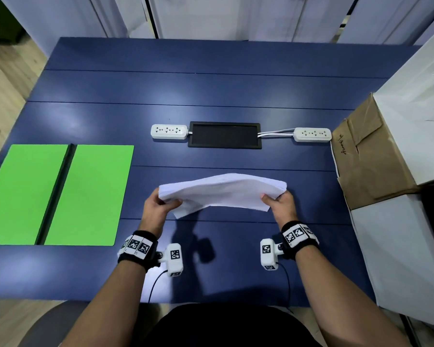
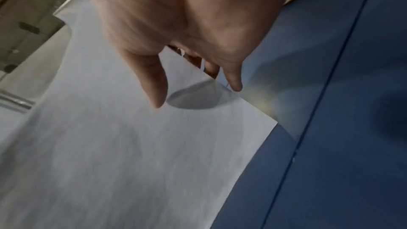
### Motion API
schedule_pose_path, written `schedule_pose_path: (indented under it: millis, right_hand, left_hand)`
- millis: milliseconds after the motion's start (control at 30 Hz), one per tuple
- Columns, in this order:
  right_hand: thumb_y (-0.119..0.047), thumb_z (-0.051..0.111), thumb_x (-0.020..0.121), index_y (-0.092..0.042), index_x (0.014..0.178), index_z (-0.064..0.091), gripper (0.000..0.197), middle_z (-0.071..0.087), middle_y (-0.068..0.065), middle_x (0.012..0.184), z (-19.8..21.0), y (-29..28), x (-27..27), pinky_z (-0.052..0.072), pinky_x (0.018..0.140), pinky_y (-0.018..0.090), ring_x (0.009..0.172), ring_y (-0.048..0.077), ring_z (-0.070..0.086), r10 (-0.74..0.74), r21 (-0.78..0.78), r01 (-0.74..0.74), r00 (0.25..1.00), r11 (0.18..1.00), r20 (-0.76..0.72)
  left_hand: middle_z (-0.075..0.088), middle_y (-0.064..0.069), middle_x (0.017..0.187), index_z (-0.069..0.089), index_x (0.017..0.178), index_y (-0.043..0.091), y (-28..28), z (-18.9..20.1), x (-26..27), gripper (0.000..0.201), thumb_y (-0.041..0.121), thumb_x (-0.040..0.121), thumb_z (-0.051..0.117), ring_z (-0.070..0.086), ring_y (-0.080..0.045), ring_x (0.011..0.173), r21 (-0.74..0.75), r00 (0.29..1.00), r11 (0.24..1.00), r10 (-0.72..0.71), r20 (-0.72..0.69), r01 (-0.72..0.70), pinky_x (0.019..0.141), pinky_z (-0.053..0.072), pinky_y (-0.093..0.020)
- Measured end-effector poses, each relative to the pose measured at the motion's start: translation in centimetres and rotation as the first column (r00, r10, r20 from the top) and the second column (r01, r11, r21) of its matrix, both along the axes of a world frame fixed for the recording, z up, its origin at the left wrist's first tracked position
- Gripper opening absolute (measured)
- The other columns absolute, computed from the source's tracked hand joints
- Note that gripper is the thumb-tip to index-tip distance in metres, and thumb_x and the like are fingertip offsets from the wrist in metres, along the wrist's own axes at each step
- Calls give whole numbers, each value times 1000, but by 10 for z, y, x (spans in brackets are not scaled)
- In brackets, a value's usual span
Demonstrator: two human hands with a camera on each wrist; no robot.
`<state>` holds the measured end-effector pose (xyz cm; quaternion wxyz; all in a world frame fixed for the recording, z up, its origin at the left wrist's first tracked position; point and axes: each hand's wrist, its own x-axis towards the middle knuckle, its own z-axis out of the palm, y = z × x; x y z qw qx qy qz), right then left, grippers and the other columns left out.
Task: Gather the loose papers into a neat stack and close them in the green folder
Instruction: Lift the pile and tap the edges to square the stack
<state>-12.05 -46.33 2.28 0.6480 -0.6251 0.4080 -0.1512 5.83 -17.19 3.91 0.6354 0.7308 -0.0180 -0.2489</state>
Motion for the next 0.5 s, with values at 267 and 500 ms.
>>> schedule_pose_path:
  millis: [267, 500]
  right_hand:
    - [2, 68, 88, -9, 117, 66, 32, 73, 3, 108, -8, 6, 4, 51, 94, 32, 101, 20, 68, 6, 35, -6, 1000, 999, -25]
    - [4, 66, 88, -7, 112, 69, 27, 72, 2, 100, -1, 5, 7, 49, 91, 28, 93, 19, 68, -8, -25, 7, 998, 1000, -56]
  left_hand:
    - [72, 4, 86, 68, 103, 4, -10, -11, -11, 45, 26, 66, 82, 62, -7, 77, 73, 991, 993, -85, -106, 93, 77, 47, -28]
    - [58, -5, 128, 46, 137, 12, -11, 13, 6, 85, 18, 64, 90, 57, -16, 116, 21, 996, 999, 47, 74, -48, 98, 47, -21]
